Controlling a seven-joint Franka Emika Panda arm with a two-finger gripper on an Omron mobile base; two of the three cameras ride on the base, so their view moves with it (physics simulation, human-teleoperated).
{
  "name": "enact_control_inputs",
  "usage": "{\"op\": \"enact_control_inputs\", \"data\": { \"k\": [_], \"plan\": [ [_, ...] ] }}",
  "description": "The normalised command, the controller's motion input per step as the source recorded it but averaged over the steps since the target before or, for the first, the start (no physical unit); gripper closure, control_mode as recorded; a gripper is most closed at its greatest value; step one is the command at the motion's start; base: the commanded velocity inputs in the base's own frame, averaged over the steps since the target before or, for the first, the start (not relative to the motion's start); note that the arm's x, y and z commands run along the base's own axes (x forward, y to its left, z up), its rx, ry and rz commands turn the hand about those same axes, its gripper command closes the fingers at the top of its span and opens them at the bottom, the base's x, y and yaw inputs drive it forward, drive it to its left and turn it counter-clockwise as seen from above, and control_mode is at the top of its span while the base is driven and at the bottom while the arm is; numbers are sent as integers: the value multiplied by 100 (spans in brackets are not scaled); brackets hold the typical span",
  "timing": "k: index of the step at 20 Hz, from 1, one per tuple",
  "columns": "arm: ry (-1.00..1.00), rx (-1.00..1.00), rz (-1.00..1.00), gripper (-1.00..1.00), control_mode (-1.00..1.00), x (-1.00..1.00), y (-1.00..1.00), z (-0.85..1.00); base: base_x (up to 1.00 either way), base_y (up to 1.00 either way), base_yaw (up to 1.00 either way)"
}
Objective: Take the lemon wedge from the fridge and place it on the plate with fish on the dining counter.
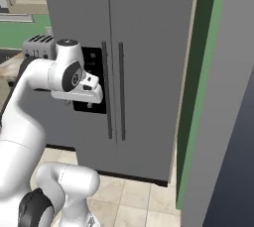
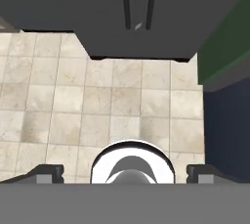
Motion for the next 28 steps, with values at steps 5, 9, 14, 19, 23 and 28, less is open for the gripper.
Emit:
{"op": "enact_control_inputs", "data": {
  "k": [5, 9, 14, 19, 23, 28],
  "plan": [
    [0, 0, -1, -100, -100, -9, -1, 0, -6, -1, 0],
    [0, 0, 0, -100, -100, 0, -9, 0, 0, 0, 0],
    [-6, 0, 3, -100, -100, 42, -59, -2, 0, 0, 0],
    [0, 0, 8, -100, -100, 97, -40, -5, 0, 0, 0],
    [-21, -3, 8, -100, -100, 76, 0, -5, 0, 0, 0],
    [-29, 0, 6, -100, -100, 61, 0, -1, 0, 0, 0]
  ]
}}
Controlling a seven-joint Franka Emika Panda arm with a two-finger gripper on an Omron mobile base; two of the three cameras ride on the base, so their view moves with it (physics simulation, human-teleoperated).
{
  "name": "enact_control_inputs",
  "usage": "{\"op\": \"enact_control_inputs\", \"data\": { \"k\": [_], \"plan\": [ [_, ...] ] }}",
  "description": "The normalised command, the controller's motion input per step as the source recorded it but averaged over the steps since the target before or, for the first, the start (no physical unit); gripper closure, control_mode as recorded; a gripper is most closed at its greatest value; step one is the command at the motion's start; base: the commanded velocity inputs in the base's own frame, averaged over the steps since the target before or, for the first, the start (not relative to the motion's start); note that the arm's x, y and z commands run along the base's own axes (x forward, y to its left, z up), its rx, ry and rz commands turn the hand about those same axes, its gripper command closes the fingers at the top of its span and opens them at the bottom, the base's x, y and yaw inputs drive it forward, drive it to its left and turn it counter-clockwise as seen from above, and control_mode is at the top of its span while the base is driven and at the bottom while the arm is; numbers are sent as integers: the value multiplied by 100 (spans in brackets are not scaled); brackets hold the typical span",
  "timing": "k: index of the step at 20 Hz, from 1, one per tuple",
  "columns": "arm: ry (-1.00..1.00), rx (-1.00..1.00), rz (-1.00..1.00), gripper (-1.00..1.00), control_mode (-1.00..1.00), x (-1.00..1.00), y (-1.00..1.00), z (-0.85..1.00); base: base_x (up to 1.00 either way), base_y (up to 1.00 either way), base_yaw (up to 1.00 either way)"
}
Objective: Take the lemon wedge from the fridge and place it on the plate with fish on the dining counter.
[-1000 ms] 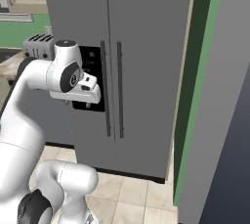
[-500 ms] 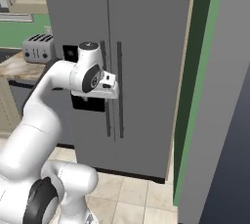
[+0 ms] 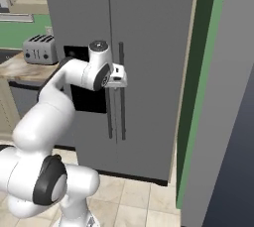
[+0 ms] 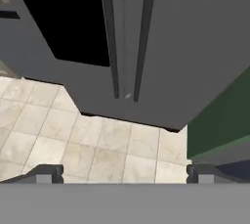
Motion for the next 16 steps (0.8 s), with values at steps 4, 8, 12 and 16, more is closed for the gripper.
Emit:
{"op": "enact_control_inputs", "data": {
  "k": [4, 8, 12, 16],
  "plan": [
    [-29, 0, 3, -100, -100, 49, 9, -11, 0, 0, 0],
    [-22, 0, 0, -100, -100, 49, 27, -15, 0, 0, 0],
    [-11, -3, 0, -100, -100, 55, 35, -3, 0, 0, 0],
    [0, 0, -1, -100, -100, 49, 0, 0, 0, 0, 0]
  ]
}}
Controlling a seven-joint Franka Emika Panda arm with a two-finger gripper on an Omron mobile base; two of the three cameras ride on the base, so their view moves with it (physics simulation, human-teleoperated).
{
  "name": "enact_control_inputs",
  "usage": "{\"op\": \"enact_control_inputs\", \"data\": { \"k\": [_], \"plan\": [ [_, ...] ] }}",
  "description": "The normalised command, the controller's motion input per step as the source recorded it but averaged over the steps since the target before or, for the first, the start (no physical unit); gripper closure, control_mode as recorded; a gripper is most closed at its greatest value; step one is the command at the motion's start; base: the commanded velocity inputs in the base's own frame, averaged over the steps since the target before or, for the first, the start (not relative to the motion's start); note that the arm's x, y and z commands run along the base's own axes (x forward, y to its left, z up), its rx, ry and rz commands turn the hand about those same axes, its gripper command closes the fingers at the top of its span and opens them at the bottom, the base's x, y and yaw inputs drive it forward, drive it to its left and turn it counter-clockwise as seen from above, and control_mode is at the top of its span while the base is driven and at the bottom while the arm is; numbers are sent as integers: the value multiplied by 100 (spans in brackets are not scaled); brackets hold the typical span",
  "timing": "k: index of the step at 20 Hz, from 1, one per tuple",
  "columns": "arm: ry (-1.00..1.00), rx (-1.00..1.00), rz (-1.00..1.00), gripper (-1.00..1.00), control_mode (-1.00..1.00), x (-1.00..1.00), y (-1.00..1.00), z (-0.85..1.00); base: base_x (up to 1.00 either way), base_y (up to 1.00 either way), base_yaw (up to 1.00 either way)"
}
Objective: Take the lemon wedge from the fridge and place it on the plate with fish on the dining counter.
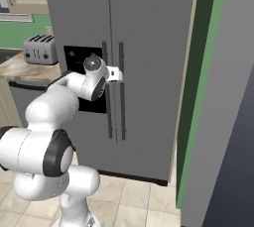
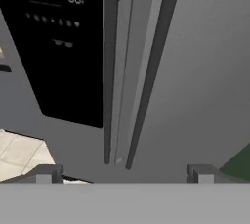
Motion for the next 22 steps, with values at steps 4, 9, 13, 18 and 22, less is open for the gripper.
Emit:
{"op": "enact_control_inputs", "data": {
  "k": [4, 9, 13, 18, 22],
  "plan": [
    [0, 0, -4, -100, -100, 52, -3, -5, 0, 0, 0],
    [0, 10, -10, -100, -100, 32, -6, -14, 0, 0, 0],
    [0, 12, -6, -100, -100, 17, 0, -18, 0, 0, 0],
    [0, 5, -1, -100, -100, 32, 0, -24, 0, 0, 0],
    [0, 0, 0, -100, -100, 46, 0, -8, 0, 0, 0]
  ]
}}
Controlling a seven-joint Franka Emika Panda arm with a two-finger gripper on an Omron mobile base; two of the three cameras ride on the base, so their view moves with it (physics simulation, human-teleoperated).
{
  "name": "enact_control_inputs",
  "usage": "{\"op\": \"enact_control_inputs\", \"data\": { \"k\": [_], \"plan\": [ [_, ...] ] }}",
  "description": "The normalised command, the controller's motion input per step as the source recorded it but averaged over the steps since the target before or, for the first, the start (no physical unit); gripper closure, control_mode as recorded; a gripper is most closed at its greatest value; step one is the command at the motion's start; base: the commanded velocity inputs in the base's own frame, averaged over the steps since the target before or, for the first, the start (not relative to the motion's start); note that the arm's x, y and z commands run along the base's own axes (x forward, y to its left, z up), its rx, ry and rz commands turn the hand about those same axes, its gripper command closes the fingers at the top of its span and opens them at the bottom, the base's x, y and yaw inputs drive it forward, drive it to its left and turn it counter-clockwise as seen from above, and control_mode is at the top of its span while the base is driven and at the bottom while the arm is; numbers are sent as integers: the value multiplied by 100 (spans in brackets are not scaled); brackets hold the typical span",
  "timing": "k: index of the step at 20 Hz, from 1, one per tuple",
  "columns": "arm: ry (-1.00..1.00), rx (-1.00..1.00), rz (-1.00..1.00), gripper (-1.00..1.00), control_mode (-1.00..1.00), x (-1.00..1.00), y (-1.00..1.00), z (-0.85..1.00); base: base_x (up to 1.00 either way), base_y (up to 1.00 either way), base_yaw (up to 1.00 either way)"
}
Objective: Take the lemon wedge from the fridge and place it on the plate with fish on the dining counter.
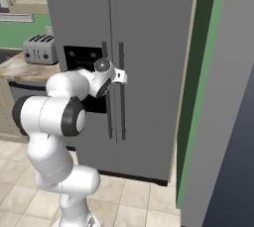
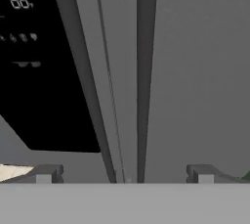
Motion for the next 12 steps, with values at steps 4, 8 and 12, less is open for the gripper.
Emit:
{"op": "enact_control_inputs", "data": {
  "k": [4, 8, 12],
  "plan": [
    [0, 0, 0, -100, -100, 47, 0, -6, 0, 0, 0],
    [0, 0, 0, -100, -100, 44, -1, -13, 0, 0, 0],
    [-2, 0, 0, -100, -100, 37, -11, -15, 0, 0, 0]
  ]
}}
